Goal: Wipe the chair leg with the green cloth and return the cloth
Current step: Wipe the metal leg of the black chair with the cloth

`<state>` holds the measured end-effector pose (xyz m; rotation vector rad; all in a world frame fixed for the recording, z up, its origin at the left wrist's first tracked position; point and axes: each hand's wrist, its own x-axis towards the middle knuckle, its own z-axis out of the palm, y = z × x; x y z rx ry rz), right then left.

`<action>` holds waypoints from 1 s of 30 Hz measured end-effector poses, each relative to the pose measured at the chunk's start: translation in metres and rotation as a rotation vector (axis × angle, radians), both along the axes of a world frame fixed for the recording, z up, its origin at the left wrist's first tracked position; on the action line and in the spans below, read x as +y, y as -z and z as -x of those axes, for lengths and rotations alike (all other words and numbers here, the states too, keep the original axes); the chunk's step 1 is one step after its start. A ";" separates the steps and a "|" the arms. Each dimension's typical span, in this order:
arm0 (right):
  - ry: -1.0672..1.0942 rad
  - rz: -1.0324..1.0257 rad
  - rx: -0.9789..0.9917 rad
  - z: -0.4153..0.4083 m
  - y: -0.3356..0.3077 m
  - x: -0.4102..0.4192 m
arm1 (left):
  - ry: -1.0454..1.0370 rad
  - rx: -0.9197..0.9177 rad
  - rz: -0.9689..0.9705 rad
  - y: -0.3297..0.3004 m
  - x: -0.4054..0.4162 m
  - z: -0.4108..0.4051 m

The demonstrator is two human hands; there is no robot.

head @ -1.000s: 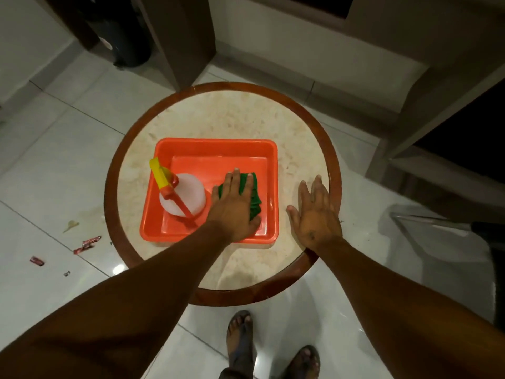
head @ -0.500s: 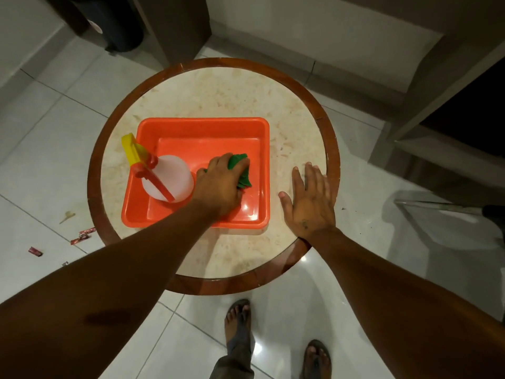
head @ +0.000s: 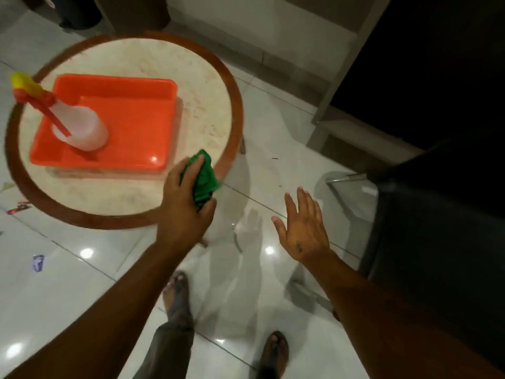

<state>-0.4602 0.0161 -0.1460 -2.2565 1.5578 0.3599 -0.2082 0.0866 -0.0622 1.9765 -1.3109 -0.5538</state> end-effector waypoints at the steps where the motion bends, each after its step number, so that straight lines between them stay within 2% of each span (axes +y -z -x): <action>1: 0.006 -0.005 0.024 0.026 -0.003 0.008 | 0.004 0.048 0.003 0.000 0.014 0.029; 5: 0.075 -0.031 0.065 0.103 -0.005 0.039 | 0.010 0.238 -0.062 0.017 0.055 0.133; 8: 0.101 0.024 0.074 0.143 0.000 0.056 | 0.001 0.417 -0.134 0.038 0.077 0.188; 12: 0.062 0.015 0.133 0.182 0.015 0.068 | -0.083 0.640 -0.273 0.079 0.098 0.229; 15: -0.003 0.060 0.169 0.198 0.028 0.074 | -0.152 0.675 -0.350 0.117 0.113 0.243; 17: -0.042 0.134 0.132 0.201 0.037 0.078 | -0.208 0.695 -0.405 0.147 0.123 0.243; 22: -0.009 0.273 -0.063 0.209 0.052 0.081 | -0.436 0.974 -0.588 0.225 0.126 0.250; 27: -0.022 0.372 -0.157 0.217 0.066 0.081 | -0.474 1.061 -0.728 0.303 0.112 0.279; 30: -0.018 0.390 -0.185 0.221 0.069 0.080 | -0.388 1.119 -0.759 0.331 0.102 0.308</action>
